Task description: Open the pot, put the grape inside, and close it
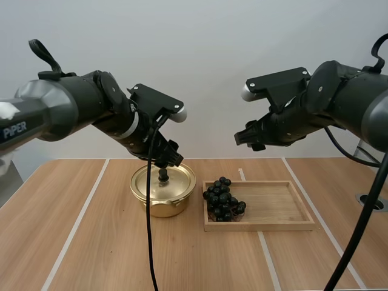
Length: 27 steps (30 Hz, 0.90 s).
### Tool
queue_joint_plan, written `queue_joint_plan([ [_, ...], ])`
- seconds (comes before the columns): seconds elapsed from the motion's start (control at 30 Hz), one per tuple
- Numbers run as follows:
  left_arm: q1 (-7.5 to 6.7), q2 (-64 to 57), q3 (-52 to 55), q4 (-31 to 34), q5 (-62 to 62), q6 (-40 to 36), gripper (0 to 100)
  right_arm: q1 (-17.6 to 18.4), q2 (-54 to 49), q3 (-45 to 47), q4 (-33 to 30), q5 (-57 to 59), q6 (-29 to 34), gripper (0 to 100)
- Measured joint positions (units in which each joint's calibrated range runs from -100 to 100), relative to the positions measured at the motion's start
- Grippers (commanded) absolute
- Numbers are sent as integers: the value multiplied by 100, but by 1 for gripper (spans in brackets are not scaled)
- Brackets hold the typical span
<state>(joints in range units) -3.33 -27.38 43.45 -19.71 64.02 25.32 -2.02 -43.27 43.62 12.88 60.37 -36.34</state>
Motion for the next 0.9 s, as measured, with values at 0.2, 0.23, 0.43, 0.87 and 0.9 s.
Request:
queue_joint_plan([
  [0.2, 0, 592, 0, 0, -248, 0, 100, 0, 0, 0, 0, 39, 0, 90],
  [0.23, 0, 670, 0, 0, -303, 0, 100, 0, 0, 0, 0, 62, 0, 90],
  [0.43, 0, 1172, -275, 0, -252, 0, 100, 0, 0, 0, 0, 344, 0, 90],
  [0.87, 0, 1991, -1141, 0, 423, -35, 100, 0, 0, 0, 0, 531, 0, 90],
  [0.9, 0, 2060, -1178, 0, 464, -35, 100, 0, 0, 0, 0, 543, 0, 90],
])
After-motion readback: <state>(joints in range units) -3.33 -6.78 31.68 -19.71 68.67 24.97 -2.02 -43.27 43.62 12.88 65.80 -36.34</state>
